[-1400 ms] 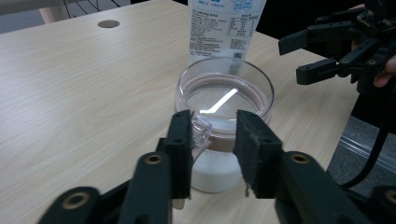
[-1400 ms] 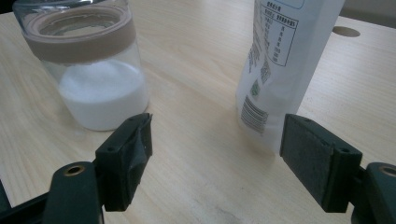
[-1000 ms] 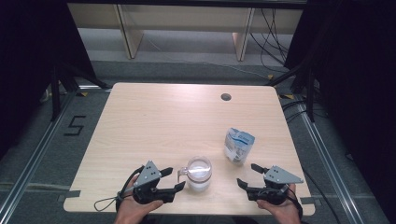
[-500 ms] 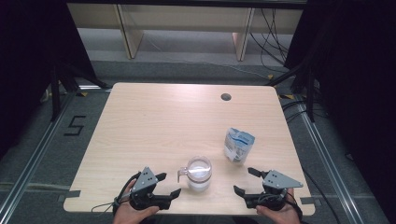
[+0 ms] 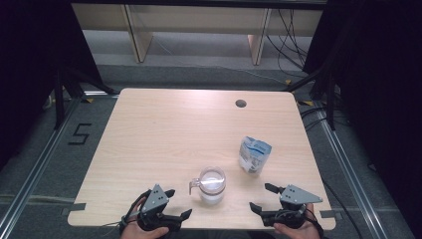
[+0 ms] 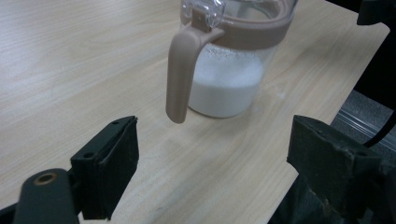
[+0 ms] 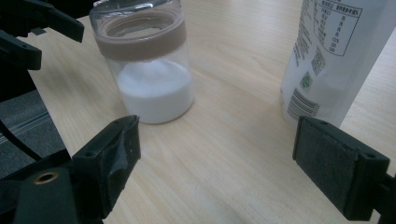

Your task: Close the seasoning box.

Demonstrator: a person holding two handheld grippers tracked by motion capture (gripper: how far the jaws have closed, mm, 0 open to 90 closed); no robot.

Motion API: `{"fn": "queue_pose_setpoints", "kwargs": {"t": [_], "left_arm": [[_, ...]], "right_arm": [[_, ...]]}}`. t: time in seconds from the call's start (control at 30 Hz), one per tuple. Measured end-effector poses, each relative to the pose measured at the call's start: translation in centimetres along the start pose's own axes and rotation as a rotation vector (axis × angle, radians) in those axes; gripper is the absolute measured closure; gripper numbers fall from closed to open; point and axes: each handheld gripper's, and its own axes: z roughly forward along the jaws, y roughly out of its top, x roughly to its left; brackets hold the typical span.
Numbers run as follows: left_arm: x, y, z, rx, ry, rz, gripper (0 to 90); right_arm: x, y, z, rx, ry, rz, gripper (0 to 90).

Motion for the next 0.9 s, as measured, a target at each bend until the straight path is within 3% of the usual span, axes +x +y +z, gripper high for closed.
{"fn": "queue_pose_setpoints", "kwargs": {"t": [0.03, 0.07, 0.13, 0.17, 0.23, 0.27, 0.37, 0.4, 0.43, 0.47, 0.5, 0.6, 0.63, 0.7, 0.73, 0.8, 0.9], "left_arm": [[0.0, -0.1, 0.1, -0.009, -0.014, -0.002, 16.0], [0.2, -0.2, 0.0, 0.003, -0.016, 0.014, 15.9], [0.1, -0.5, 0.0, 0.002, -0.011, -0.001, 15.5], [0.3, -0.5, -0.1, 0.018, -0.001, 0.011, 15.5], [0.2, -0.7, 0.0, -0.002, -0.013, -0.019, 15.4], [0.3, -0.7, -0.1, -0.006, -0.005, 0.011, 15.3], [0.1, -0.9, -0.2, -0.001, 0.008, -0.007, 15.3], [0.3, -0.9, -0.3, 0.009, 0.008, 0.012, 15.3], [0.1, -1.0, -0.4, 0.004, 0.006, 0.001, 15.3], [0.1, -1.0, -0.4, 0.0, 0.002, -0.005, 15.4], [0.2, -1.0, -0.5, 0.002, 0.0, 0.019, 15.3], [0.0, -1.1, -0.5, 0.009, 0.001, 0.009, 15.3], [-0.1, -1.2, -0.6, 0.017, 0.006, 0.001, 15.3], [0.0, -1.2, -0.5, 0.024, 0.006, 0.029, 15.4], [-0.2, -1.3, -0.4, 0.024, 0.006, 0.003, 15.4], [-0.3, -1.3, -0.5, 0.036, 0.015, 0.022, 15.4], [-0.3, -1.3, -0.5, 0.038, 0.017, 0.027, 15.4]], "right_arm": [[-0.3, 0.0, 0.1, -0.013, -0.007, -0.034, 15.8], [-0.2, -0.1, 0.1, -0.024, -0.002, -0.032, 15.7], [0.1, -0.2, -0.1, 0.007, 0.001, 0.014, 15.7], [0.0, -0.3, -0.1, 0.001, -0.003, -0.01, 15.8], [-0.1, -0.3, -0.2, 0.017, -0.004, -0.015, 15.8], [0.0, -0.4, -0.3, 0.019, -0.009, -0.011, 15.8], [0.0, -0.6, -0.5, 0.041, -0.021, -0.019, 15.8], [0.0, -0.7, -0.5, 0.044, -0.016, -0.018, 15.8], [0.0, -0.7, -0.5, 0.031, -0.041, -0.033, 15.8], [0.1, -0.8, -0.5, 0.047, -0.03, -0.027, 15.8], [0.1, -0.9, -0.6, 0.056, -0.023, -0.02, 15.8], [0.3, -1.0, -0.5, 0.049, -0.032, -0.021, 15.8], [0.6, -1.0, -0.7, 0.079, -0.032, 0.002, 15.8], [0.4, -1.1, -0.5, 0.064, -0.016, -0.032, 15.8], [0.4, -1.1, -0.6, 0.062, -0.027, -0.051, 15.8], [0.9, -1.2, -0.7, 0.087, -0.034, -0.007, 15.8], [0.7, -1.3, -0.7, 0.07, -0.036, -0.051, 15.8]]}}
